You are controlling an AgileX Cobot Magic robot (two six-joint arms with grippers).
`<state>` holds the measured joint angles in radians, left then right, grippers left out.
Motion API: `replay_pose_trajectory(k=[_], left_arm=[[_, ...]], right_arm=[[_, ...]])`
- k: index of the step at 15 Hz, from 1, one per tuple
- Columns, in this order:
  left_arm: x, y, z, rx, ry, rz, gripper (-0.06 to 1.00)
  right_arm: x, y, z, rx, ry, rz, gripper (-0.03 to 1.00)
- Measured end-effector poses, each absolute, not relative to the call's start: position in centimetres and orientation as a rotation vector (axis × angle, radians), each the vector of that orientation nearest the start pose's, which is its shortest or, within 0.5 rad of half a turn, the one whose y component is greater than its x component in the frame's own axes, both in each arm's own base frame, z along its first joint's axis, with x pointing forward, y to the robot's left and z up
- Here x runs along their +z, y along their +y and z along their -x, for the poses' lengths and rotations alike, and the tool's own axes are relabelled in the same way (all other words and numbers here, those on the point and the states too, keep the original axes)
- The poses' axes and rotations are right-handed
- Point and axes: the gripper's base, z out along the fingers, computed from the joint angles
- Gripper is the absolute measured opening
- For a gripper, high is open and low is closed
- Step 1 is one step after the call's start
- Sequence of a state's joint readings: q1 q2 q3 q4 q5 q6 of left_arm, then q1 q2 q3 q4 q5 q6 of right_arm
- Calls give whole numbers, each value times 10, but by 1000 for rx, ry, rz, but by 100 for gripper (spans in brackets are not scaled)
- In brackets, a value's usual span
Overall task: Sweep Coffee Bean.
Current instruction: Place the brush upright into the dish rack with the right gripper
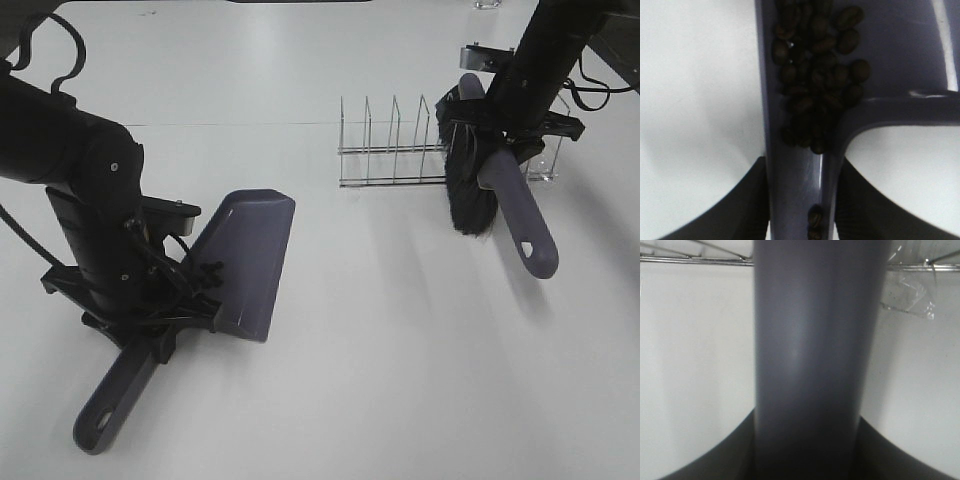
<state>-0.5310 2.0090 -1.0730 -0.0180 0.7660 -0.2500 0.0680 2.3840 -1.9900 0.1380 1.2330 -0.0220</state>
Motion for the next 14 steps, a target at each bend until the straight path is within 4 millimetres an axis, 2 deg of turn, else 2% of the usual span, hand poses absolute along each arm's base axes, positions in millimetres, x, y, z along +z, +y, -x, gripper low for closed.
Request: replay_pose_trajectory(k=[4, 10, 14], left_arm=[[98, -170, -286, 7, 3160, -423, 33], [98, -170, -286, 6, 3161, -422, 33], [98, -170, -286, 6, 3161, -422, 33]], right_arm=[[142, 45, -492, 224, 3058, 65, 31], [141, 46, -492, 229, 3060, 63, 31], [141, 51, -492, 326, 3056, 31, 58]])
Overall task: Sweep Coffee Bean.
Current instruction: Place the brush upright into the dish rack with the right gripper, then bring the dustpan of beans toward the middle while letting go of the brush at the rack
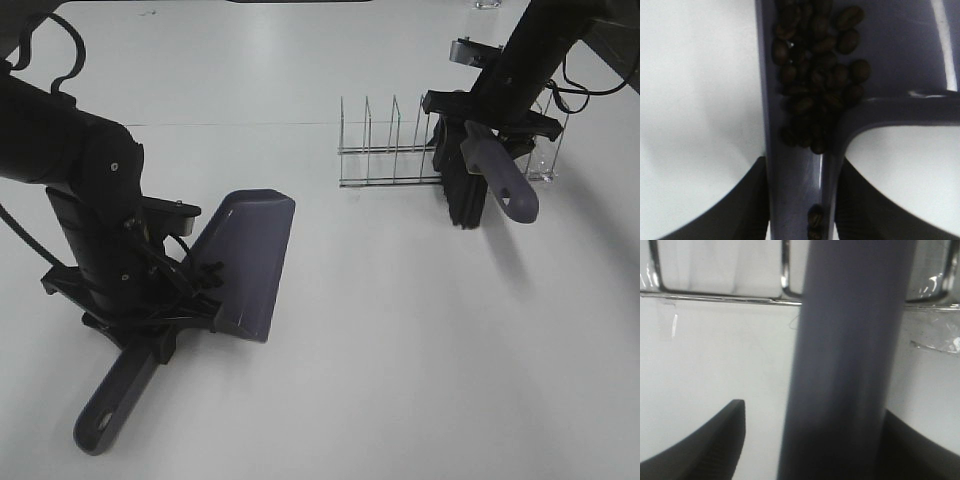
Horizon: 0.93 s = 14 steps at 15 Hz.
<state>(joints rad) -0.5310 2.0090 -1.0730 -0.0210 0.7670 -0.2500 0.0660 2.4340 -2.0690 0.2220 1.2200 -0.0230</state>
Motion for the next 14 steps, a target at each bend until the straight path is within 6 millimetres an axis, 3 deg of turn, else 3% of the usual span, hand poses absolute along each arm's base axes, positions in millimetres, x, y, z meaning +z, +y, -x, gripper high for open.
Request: replay_pose_trajectory(k=[7, 10, 11, 14], left_arm=[[98, -175, -285, -65, 3199, -267, 33], [105, -183, -299, -99, 3159, -246, 33], [106, -189, -313, -110, 3147, -239, 33], [98, -193, -321, -91, 3171, -243, 33]], right_arm=[[173, 49, -495, 288, 2978, 43, 63], [189, 49, -493, 285, 2946, 48, 63], [195, 49, -492, 285, 2933, 49, 63], [203, 49, -491, 285, 2917, 51, 63]])
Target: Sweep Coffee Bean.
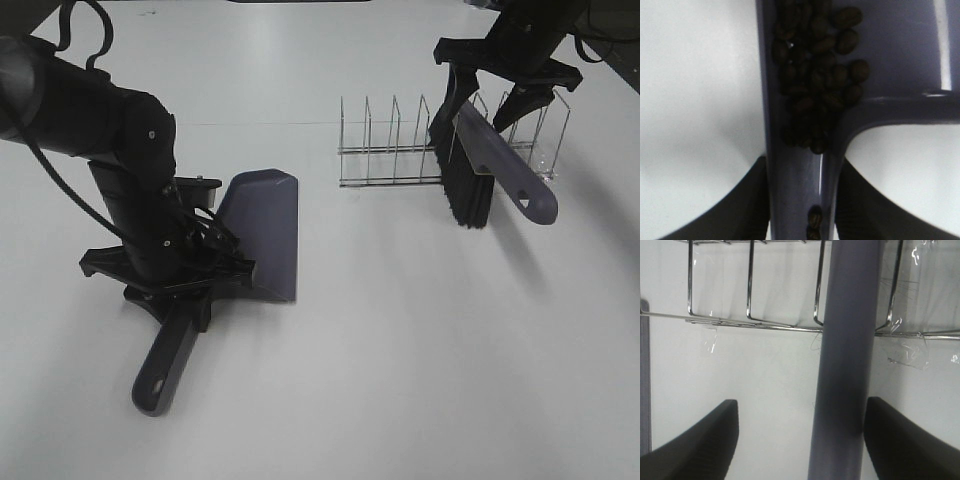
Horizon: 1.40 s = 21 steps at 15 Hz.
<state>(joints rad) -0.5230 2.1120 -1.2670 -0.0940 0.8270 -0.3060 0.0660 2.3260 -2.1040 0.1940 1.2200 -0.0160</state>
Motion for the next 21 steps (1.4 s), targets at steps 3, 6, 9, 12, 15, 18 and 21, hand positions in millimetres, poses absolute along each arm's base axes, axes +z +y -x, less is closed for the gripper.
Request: replay_pose_trajectory(k=[3, 6, 9, 12, 15, 18, 21], left_arm=[[97, -193, -322, -88, 3170, -246, 33], [98, -193, -323, -90, 3168, -246, 33], [97, -193, -323, -91, 3164, -246, 49], [100, -193, -322, -88, 3169, -248, 69], [125, -191, -319, -106, 3149, -270, 70], [171, -179, -323, -161, 3055, -254, 70], [213, -111, -350, -141, 3009, -104, 70]], right_arm=[[221, 49, -487, 285, 2882, 55, 63], [248, 48, -478, 284, 2836, 60, 63], [273, 47, -457, 285, 2815, 63, 63], [296, 45, -433, 285, 2802, 64, 63], [314, 43, -398, 285, 2804, 64, 63], [324, 40, -355, 281, 2825, 68, 63], [333, 35, -302, 259, 2826, 74, 63]])
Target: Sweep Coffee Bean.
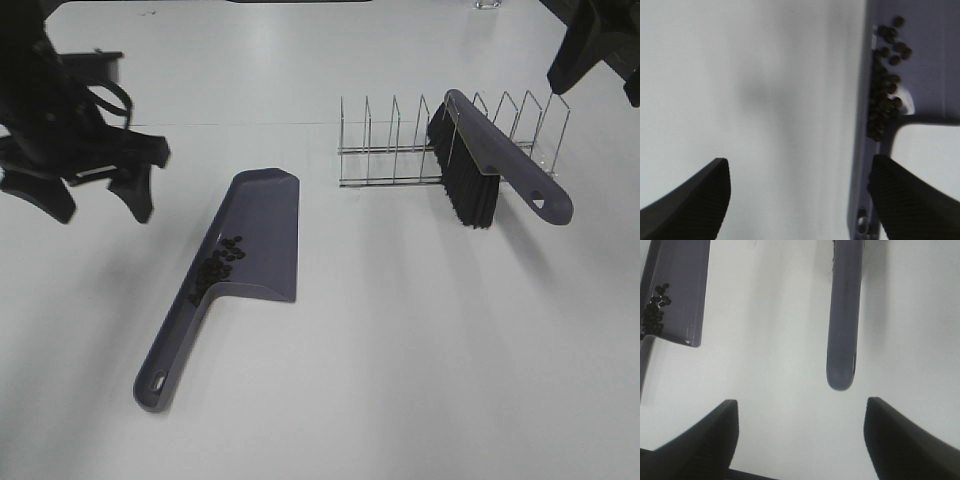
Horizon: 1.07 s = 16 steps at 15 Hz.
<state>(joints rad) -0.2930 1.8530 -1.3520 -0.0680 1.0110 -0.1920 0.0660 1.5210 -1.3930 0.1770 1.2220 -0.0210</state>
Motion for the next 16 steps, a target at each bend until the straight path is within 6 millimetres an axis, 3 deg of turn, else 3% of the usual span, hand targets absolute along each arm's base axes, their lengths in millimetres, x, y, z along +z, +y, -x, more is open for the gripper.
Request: replay_pose_trajectory(k=[2, 4, 9, 13, 16], left_arm=[[239, -68, -357, -99, 2935, -27, 70], [261, -40, -351, -58, 2903, 47, 70], [295, -27, -310, 3, 2926, 18, 70], [306, -20, -238, -3, 2890, 14, 70], [308, -14, -171, -26, 2769, 41, 70]], right_arm=[[338, 33, -273, 259, 2812, 75, 63], [347, 31, -247, 258, 2773, 79, 63], [359, 28, -188, 256, 2679, 87, 63], [356, 24, -133, 254, 2592, 95, 63], [333, 21, -93, 252, 2563, 97, 63]])
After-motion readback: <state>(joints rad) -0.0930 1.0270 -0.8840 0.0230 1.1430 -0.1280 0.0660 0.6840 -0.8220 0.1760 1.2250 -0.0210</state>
